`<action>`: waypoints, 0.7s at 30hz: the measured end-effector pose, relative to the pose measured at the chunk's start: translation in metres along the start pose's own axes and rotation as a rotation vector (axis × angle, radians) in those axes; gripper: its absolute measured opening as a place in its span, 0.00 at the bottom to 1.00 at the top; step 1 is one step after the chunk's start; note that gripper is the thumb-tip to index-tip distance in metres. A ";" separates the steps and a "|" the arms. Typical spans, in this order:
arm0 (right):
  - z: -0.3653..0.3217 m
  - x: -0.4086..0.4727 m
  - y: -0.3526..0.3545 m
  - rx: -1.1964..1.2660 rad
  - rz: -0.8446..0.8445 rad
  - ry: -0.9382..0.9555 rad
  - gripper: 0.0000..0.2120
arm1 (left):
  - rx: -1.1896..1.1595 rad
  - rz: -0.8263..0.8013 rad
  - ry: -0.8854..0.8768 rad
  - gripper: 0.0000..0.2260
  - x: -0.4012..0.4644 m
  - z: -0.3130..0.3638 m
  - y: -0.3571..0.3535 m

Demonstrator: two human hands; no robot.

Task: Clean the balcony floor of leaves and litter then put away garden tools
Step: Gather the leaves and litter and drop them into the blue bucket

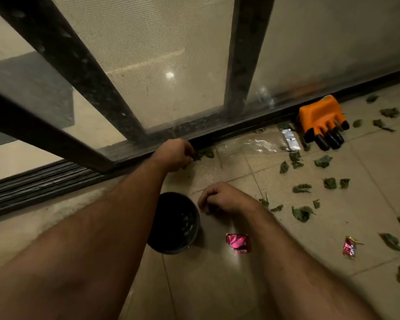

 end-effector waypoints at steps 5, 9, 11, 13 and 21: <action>-0.008 0.017 0.033 -0.048 0.462 0.095 0.13 | 0.112 0.053 0.023 0.18 0.006 0.004 -0.020; -0.025 0.032 0.042 -0.136 0.570 0.168 0.19 | 0.140 0.089 0.076 0.16 0.015 0.006 -0.032; -0.029 0.040 0.043 -0.223 0.627 0.180 0.18 | 0.154 0.104 0.092 0.14 0.015 0.005 -0.037; -0.033 0.047 0.042 -0.336 0.674 0.167 0.19 | 0.173 0.103 0.108 0.14 0.014 0.003 -0.040; -0.036 0.059 0.028 -0.571 0.781 0.138 0.11 | 0.098 0.196 0.127 0.07 -0.004 -0.010 -0.034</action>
Point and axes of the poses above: each hand's wrist, its own x-axis towards the middle knuckle, its own y-axis out of the back of the hand, z = x × y, the point moved 4 cm from there along x, towards the middle knuckle, and after that the axes turned 10 degrees about x, right-handed, at the moved point
